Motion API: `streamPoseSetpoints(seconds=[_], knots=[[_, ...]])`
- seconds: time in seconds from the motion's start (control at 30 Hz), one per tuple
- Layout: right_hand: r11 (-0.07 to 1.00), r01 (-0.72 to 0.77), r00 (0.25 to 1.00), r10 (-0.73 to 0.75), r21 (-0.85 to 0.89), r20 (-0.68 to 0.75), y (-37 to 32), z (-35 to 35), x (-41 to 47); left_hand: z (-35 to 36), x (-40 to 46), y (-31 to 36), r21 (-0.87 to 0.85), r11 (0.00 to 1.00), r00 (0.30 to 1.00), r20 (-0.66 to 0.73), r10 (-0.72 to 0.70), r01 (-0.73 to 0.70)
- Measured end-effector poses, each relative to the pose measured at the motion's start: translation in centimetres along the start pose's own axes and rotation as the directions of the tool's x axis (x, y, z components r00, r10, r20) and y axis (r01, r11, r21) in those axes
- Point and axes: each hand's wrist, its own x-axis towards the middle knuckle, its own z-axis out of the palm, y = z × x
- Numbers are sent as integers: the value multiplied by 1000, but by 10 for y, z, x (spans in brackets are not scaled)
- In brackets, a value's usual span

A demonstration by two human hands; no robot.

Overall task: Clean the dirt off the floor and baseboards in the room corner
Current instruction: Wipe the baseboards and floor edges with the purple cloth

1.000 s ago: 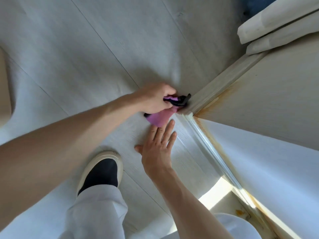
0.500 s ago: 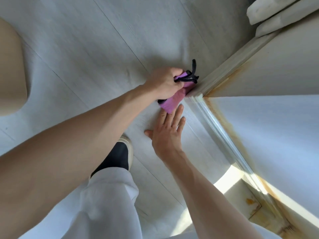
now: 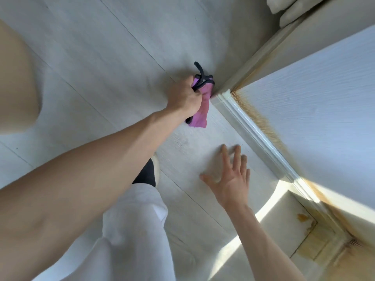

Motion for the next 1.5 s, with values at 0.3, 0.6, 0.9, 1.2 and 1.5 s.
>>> streamPoseSetpoints(seconds=[0.3, 0.6, 0.9, 1.2, 1.5], knots=[[997, -53, 993, 58, -50, 99, 0, 5, 6, 32, -32, 26, -185, 979, 993, -104, 63, -82], [997, -40, 993, 47, -66, 106, -3, 5, 6, 40, -51, 39, -122, 990, 992, -106, 64, -77], [998, -42, 992, 48, -54, 114, 1, 6, 5, 38, -68, 24, -96, 984, 985, -106, 137, -147], [997, -51, 987, 59, -56, 148, 4, 6, 6, 19, -63, 26, 405, 764, 809, -92, 580, -502], [998, -45, 986, 53, -54, 159, 3, 6, 5, 52, -77, 27, 535, 464, 657, 250, 711, -706]])
